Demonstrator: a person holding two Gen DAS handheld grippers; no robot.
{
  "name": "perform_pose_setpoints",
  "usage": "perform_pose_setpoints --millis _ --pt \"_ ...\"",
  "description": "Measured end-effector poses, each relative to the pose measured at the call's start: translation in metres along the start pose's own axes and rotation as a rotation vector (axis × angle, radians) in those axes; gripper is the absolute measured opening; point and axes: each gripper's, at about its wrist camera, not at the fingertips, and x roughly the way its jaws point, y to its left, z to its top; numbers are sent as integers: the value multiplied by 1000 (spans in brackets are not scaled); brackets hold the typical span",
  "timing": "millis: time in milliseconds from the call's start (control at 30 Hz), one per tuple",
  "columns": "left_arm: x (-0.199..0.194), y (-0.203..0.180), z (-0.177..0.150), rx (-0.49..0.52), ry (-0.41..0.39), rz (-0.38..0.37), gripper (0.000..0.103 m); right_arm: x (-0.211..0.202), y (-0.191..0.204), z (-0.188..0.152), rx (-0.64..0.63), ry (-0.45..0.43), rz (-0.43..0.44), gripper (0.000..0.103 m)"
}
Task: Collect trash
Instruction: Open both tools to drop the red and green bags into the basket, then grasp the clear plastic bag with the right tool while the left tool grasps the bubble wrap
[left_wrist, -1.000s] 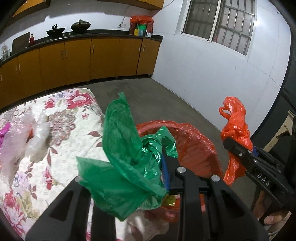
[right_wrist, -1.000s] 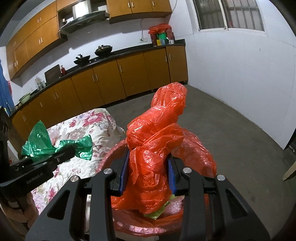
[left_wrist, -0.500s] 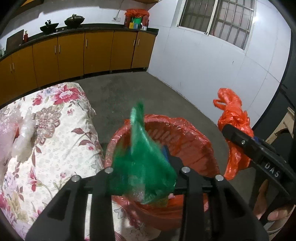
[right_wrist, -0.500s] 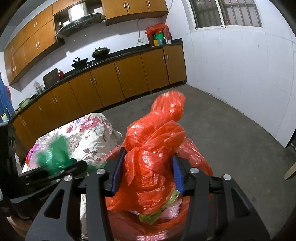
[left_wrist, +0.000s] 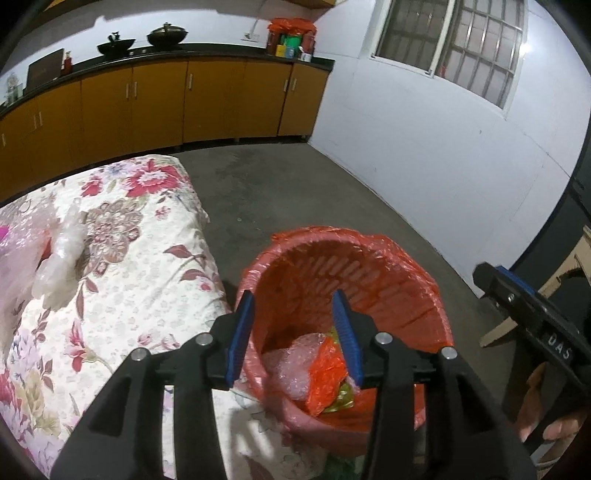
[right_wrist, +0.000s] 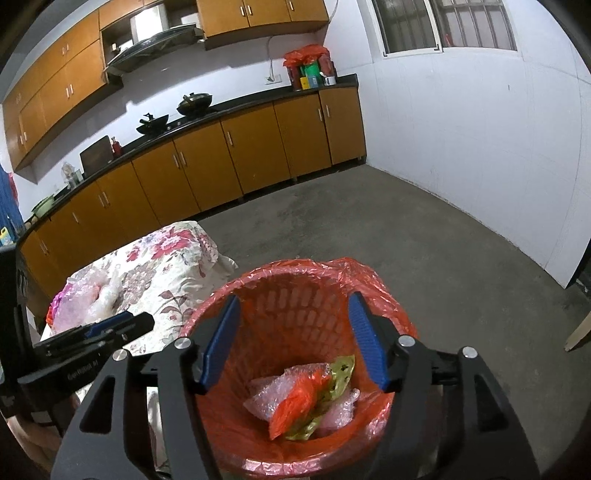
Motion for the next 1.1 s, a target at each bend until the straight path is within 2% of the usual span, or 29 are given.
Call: perform_pose_setpoints --millis 433,667,900,1100 --pt "-25 31 -6 -19 -56 80 44 -7 9 -11 -48 5 -25 62" --pt "-37 53 -9 -25 -83 135 51 -2 22 -9 -68 9 -1 62" --pt "-53 94 -12 -64 -103 211 52 10 52 -4 -108 20 52 61" --pt "-78 145 -15 -108 -146 312 53 26 99 1 -172 30 130 61"
